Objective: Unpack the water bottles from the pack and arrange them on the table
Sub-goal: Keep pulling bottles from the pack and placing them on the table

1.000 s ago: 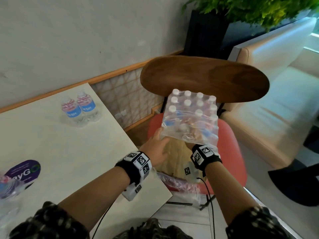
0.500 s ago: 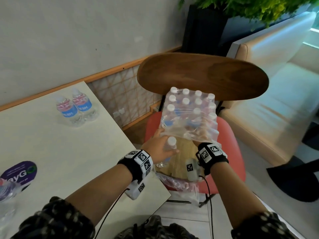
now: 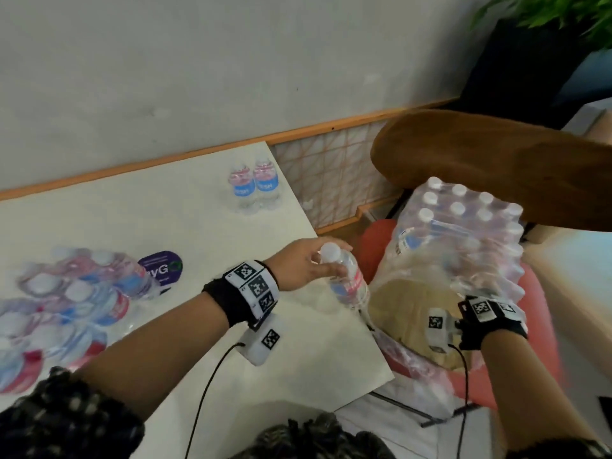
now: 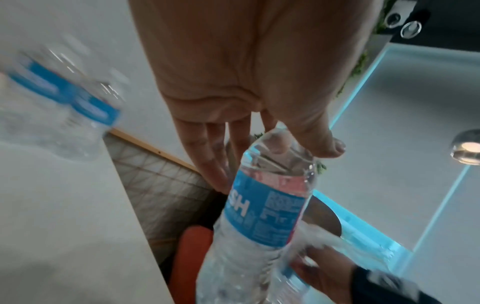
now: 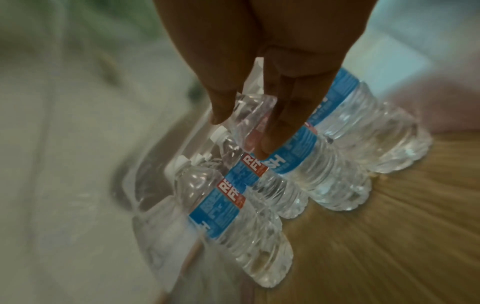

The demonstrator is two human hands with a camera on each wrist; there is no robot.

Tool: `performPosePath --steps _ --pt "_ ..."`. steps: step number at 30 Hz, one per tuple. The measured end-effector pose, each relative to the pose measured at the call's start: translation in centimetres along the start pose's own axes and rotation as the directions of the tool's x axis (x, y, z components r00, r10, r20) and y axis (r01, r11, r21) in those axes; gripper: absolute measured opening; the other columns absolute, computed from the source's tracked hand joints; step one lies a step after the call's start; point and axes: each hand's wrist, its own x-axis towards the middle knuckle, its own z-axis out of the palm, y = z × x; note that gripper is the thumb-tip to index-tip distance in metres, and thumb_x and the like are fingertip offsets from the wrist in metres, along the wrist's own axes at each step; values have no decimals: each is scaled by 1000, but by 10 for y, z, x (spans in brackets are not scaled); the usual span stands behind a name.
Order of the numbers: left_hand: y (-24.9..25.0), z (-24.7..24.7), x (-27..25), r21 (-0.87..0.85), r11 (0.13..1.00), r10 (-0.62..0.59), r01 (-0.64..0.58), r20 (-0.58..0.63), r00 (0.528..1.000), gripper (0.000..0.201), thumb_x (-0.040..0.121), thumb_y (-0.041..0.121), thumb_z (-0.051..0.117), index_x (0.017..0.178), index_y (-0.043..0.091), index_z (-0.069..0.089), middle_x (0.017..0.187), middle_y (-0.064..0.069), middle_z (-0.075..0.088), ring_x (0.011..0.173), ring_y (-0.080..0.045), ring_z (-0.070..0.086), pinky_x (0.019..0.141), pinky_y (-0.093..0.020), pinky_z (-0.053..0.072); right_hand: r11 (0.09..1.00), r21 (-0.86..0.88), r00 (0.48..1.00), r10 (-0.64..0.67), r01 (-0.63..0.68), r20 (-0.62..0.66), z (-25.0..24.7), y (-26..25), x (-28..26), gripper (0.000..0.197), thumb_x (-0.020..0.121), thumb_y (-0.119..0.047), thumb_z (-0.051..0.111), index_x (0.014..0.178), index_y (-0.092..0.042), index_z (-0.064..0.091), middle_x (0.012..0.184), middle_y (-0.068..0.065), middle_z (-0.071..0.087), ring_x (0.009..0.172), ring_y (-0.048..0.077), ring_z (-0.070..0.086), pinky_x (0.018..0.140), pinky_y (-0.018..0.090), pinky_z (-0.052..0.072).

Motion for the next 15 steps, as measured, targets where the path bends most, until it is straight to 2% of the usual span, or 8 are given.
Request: performPosePath --steps 1,3,5,6,9,11,13,15 --pt "-4 -15 -9 -21 999 -25 24 -43 999 34 83 19 71 116 19 62 114 1 63 102 -9 57 85 -12 46 985 172 999 32 -30 -9 4 0 -1 57 98 -19 45 148 -19 18 156 13 15 140 26 28 113 39 28" --pt "-16 -48 -28 12 995 -92 94 -141 986 33 81 23 73 113 22 64 110 4 64 101 -10 58 83 -9 46 975 221 999 27 -32 22 14 -3 2 54 101 -14 37 148 -5 12 158 15 5 145 26 13 117 36 12" --pt "-34 -80 -47 140 968 -169 208 -246 954 41 76 40 76 112 24 65 112 5 66 106 -15 59 91 -21 47 966 258 1000 -13 12 5 21 -4 2 64 101 -19 37 149 -8 -5 158 12 -6 147 26 -1 117 34 5" --pt "-44 -94 -56 216 937 -209 275 -285 935 46 73 48 74 111 23 65 114 3 66 108 -18 59 94 -28 47 910 415 999 22 -9 -26 22 -5 -2 63 101 -20 37 149 -6 -1 158 12 -2 147 28 0 117 35 4" --pt "-70 -127 -83 400 787 -334 470 -364 869 45 81 48 67 112 16 64 116 -5 64 108 -25 58 93 -35 45 544 838 995 97 -27 -32 29 -25 -29 49 99 -11 43 142 6 29 147 7 32 138 28 30 107 36 31" --pt "-84 -145 -98 503 656 -395 563 -407 824 44 84 46 63 110 11 62 115 -7 63 107 -30 58 90 -36 45 378 922 986 162 -83 22 38 -28 -38 43 97 -15 47 136 1 41 134 12 49 116 22 56 78 24 50" --pt "-94 -158 -110 573 559 -433 599 -414 801 45 86 45 60 109 6 61 116 -11 63 106 -32 59 89 -36 46 361 933 982 176 5 -74 52 -32 -41 44 94 -26 54 131 -4 48 109 11 67 74 6 69 61 17 50" --pt "-100 -169 -120 589 508 -461 629 -431 776 44 88 44 58 111 7 60 118 -11 62 106 -31 58 87 -35 44 277 953 968 177 123 -176 59 -44 -54 56 88 -33 62 134 -7 45 111 9 66 59 8 68 72 27 54"
